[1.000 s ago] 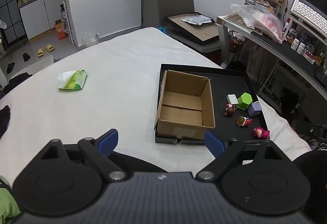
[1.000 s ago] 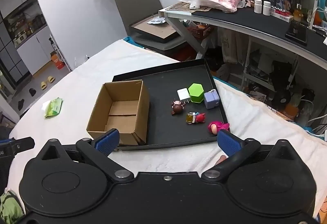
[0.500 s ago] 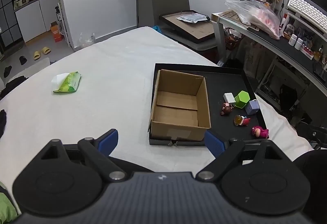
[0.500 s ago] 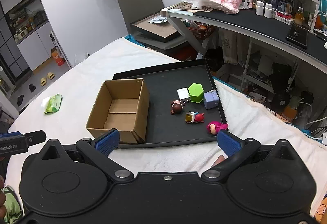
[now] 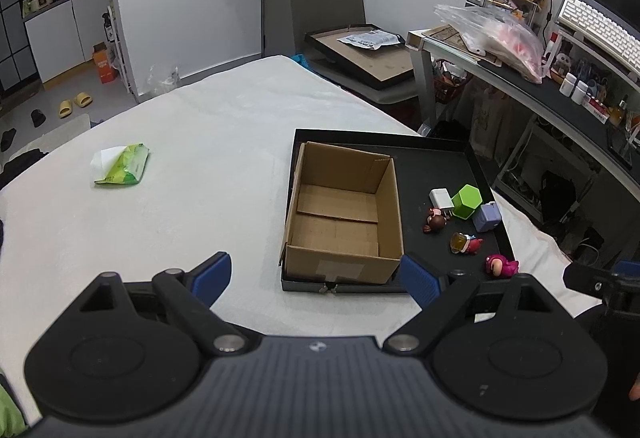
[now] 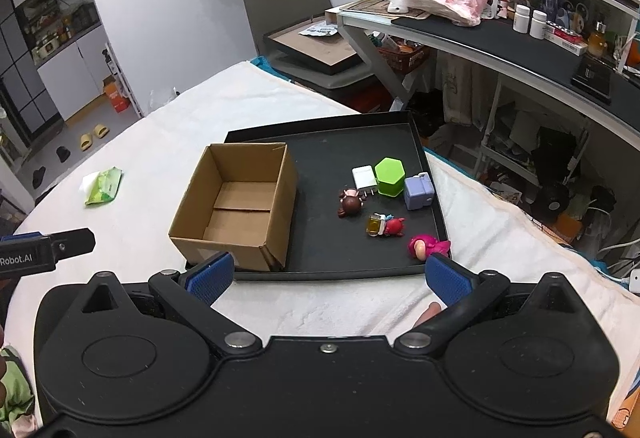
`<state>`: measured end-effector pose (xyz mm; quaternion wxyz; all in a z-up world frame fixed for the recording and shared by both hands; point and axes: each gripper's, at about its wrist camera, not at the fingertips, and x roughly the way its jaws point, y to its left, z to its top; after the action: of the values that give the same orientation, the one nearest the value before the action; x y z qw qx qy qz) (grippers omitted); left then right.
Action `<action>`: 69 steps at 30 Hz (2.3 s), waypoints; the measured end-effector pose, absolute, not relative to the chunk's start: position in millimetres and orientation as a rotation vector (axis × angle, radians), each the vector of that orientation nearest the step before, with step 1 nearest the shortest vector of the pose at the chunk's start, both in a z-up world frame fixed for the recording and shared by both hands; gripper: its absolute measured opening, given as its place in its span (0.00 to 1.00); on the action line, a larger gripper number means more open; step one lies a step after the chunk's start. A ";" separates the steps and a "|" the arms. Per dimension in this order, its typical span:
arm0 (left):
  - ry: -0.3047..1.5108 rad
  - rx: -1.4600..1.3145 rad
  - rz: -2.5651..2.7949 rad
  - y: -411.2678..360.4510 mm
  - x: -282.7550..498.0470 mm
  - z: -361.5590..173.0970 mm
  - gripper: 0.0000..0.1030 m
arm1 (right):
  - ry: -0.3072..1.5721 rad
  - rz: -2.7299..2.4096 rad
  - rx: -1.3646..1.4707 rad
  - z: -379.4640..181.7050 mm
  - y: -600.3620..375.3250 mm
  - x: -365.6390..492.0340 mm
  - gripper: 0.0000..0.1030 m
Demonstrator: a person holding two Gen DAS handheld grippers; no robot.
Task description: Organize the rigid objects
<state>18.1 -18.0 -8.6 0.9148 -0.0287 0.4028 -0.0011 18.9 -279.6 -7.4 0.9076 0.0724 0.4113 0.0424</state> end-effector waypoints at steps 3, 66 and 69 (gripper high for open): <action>0.830 -0.058 0.001 -16.7 17.5 -8.1 0.88 | 0.845 0.106 0.171 -5.6 -279.4 16.9 1.00; 0.807 -0.044 -0.018 -14.5 12.5 5.0 0.88 | 0.784 0.049 0.145 0.0 -274.2 17.4 1.00; 0.817 -0.056 -0.022 -12.9 18.0 1.1 0.88 | 0.796 0.036 0.146 -8.6 -272.6 23.8 1.00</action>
<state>18.0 -12.9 1.1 0.9174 -0.0272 0.3970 -0.0106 23.8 -272.6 -8.6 0.9190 0.0713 0.3873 0.0173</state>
